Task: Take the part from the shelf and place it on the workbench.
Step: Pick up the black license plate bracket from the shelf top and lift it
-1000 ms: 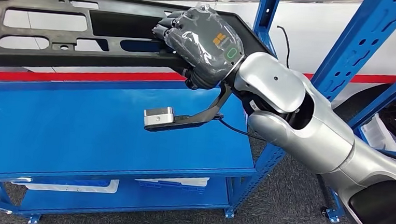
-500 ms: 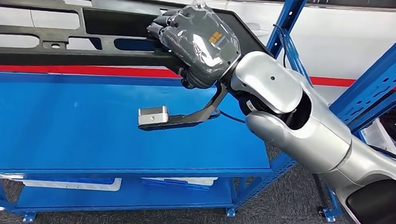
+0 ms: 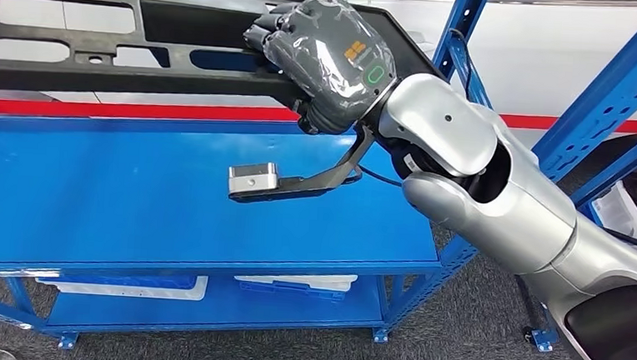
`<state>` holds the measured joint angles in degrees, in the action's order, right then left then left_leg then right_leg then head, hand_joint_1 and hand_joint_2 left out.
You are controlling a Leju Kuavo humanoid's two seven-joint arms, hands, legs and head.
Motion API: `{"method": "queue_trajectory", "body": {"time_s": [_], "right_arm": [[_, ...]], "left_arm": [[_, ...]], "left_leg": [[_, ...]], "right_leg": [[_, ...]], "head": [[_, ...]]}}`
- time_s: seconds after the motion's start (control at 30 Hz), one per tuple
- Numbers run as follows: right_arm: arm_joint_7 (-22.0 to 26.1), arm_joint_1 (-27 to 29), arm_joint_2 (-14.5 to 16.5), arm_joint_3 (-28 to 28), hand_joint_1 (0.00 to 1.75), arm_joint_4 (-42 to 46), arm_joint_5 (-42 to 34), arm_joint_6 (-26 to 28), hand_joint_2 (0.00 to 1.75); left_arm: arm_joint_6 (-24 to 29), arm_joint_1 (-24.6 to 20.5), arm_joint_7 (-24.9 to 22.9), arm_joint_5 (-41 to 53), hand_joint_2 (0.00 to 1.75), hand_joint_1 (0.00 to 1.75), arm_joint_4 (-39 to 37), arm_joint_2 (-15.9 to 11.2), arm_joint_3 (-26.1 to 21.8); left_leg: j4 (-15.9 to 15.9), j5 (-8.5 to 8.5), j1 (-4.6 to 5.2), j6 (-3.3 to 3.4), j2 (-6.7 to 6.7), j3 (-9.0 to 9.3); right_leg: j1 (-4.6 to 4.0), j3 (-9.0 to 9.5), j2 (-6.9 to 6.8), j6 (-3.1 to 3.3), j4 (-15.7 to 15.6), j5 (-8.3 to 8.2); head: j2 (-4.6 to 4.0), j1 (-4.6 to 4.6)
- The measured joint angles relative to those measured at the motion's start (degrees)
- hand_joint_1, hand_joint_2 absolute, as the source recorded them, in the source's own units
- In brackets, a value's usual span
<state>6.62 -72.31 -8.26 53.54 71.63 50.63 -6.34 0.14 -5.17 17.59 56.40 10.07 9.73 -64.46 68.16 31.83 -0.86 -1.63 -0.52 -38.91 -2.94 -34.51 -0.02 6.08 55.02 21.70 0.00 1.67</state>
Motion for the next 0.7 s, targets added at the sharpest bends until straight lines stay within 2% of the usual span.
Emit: {"method": "queue_trajectory", "body": {"time_s": [0.03,0.07,0.1,0.17,0.2,0.23,0.33,0.37,0.4,0.43,0.5,0.53,0.57,0.6,0.63,0.67,0.7], "right_arm": [[0.17,0.02,0.00,0.06,1.75,0.00,0.04,-0.15,1.75],[0.44,0.02,0.00,0.16,1.75,0.00,0.12,-0.40,1.75],[0.83,-0.09,-0.01,0.33,1.75,0.00,0.25,-0.71,1.75],[1.78,-0.75,-0.03,0.93,1.75,0.01,0.68,-1.46,1.75],[2.25,-1.33,-0.05,1.35,1.75,0.03,0.92,-1.79,1.75],[2.67,-2.00,-0.07,1.83,1.75,0.07,1.19,-2.06,1.75],[3.33,-3.74,-0.18,3.36,1.75,0.14,1.70,-2.50,1.75],[3.40,-4.11,-0.30,3.81,1.75,0.14,1.74,-2.63,1.75],[3.46,-4.42,-0.44,4.25,1.75,0.15,1.78,-2.77,1.75],[3.48,-4.70,-0.56,4.66,1.75,0.15,1.86,-2.86,1.75],[3.46,-5.14,-0.74,5.50,1.75,0.16,2.03,-2.91,1.75],[3.44,-5.23,-0.83,5.87,1.75,0.17,2.07,-2.91,1.75],[3.42,-5.26,-0.92,6.22,1.75,0.18,2.07,-2.91,1.75],[3.41,-5.27,-1.00,6.52,1.75,0.19,2.07,-2.91,1.75],[3.40,-5.30,-1.06,6.74,1.75,0.22,2.07,-2.91,1.75],[3.38,-5.43,-1.09,6.89,1.75,0.25,2.07,-2.90,1.75],[3.33,-5.63,-1.11,6.95,1.75,0.33,2.07,-2.90,1.75]], "left_arm": [[0.03,-0.04,-0.07,-0.01,1.75,0.00,0.01,-0.23,0.00],[0.06,-0.05,-0.13,-0.02,1.75,0.00,0.02,-0.42,0.00],[0.08,-0.05,-0.18,-0.03,1.75,0.00,0.02,-0.55,0.00],[0.10,-0.15,-0.24,-0.10,1.75,0.00,0.03,-0.71,0.00],[0.10,-0.22,-0.25,-0.15,1.75,0.00,0.03,-0.74,0.00],[0.11,-0.28,-0.28,-0.21,1.75,0.00,0.03,-0.77,0.00],[0.16,-0.26,-0.38,-0.46,1.75,0.00,0.03,-0.93,0.00],[0.19,-0.27,-0.38,-0.55,1.75,0.00,0.03,-0.97,0.00],[0.21,-0.28,-0.38,-0.61,1.75,0.00,0.03,-1.01,0.00],[0.23,-0.26,-0.38,-0.66,1.75,0.00,0.04,-1.04,0.00],[0.25,-0.22,-0.36,-0.75,1.75,0.00,0.05,-1.14,0.00],[0.25,-0.18,-0.36,-0.81,1.75,0.00,0.05,-1.18,0.00],[0.25,-0.16,-0.35,-0.87,1.75,0.00,0.05,-1.24,0.00],[0.26,-0.15,-0.34,-0.92,1.75,0.00,0.05,-1.29,0.00],[0.26,-0.15,-0.34,-0.96,1.75,0.00,0.05,-1.34,0.00],[0.27,-0.16,-0.34,-0.97,1.75,0.00,0.04,-1.38,0.00],[0.27,-0.17,-0.34,-0.97,1.75,0.00,0.04,-1.30,-0.01]], "left_leg": [[2.86,1.36,-0.12,-0.35,0.05,-0.80],[4.08,1.82,-0.26,-0.73,0.11,-0.78],[3.00,1.25,-0.42,-1.13,0.15,0.41],[-3.50,-0.82,-0.81,-1.87,0.12,4.82],[-6.43,-1.75,-0.90,-1.89,-0.05,6.46],[-7.98,-2.22,-0.90,-1.51,-0.21,7.24],[-7.97,-3.32,-0.63,0.52,-0.27,6.70],[-8.03,-3.80,-0.61,1.11,-0.06,6.40],[-8.13,-4.37,-0.63,1.73,0.14,5.99],[-8.23,-4.98,-0.68,2.23,0.36,5.42],[-8.24,-6.18,-0.61,2.71,0.62,3.97],[-8.25,-6.82,-0.59,2.69,0.74,3.15],[-8.28,-7.48,-0.58,2.61,0.85,2.31],[-8.31,-8.13,-0.58,2.49,0.93,1.50],[-8.37,-8.77,-0.56,2.35,0.97,0.75],[-8.40,-9.40,-0.58,2.20,0.99,0.13],[-8.46,-9.95,-0.60,1.98,0.98,-0.37]], "right_leg": [[0.14,-0.71,-0.02,-0.31,0.38,-0.21],[0.36,-1.51,-0.03,-0.60,0.90,-0.40],[0.63,-2.38,-0.02,-0.88,1.55,-0.58],[1.16,-4.16,0.02,-1.48,3.19,-0.87],[1.22,-4.98,0.09,-1.80,4.07,-0.97],[1.21,-5.58,0.18,-2.08,4.70,-1.11],[1.08,-6.27,0.44,-2.91,5.11,-1.94],[1.18,-6.50,0.47,-3.28,5.40,-1.54],[1.35,-6.96,0.46,-3.69,6.43,-0.20],[1.61,-7.70,0.43,-4.11,8.54,2.09],[2.22,-9.63,0.35,-4.86,15.76,7.92],[2.48,-10.30,0.34,-5.11,19.38,9.90],[2.69,-10.25,0.33,-5.27,21.73,10.74],[2.84,-9.20,0.33,-5.29,22.09,10.43],[2.90,-6.96,0.33,-5.08,20.14,9.35],[2.82,-3.72,0.34,-4.62,16.41,8.32],[2.55,-0.13,0.31,-3.99,11.80,8.15]], "head": [[0.00,0.01],[0.00,0.01],[0.00,0.01],[0.01,0.03],[0.01,0.02],[0.01,0.02],[0.01,-0.02],[0.00,-0.05],[0.00,-0.07],[0.00,-0.10],[0.00,-0.12],[0.00,-0.11],[0.00,-0.11],[0.00,-0.11],[0.00,-0.11],[0.00,-0.11],[0.00,-0.11]]}}
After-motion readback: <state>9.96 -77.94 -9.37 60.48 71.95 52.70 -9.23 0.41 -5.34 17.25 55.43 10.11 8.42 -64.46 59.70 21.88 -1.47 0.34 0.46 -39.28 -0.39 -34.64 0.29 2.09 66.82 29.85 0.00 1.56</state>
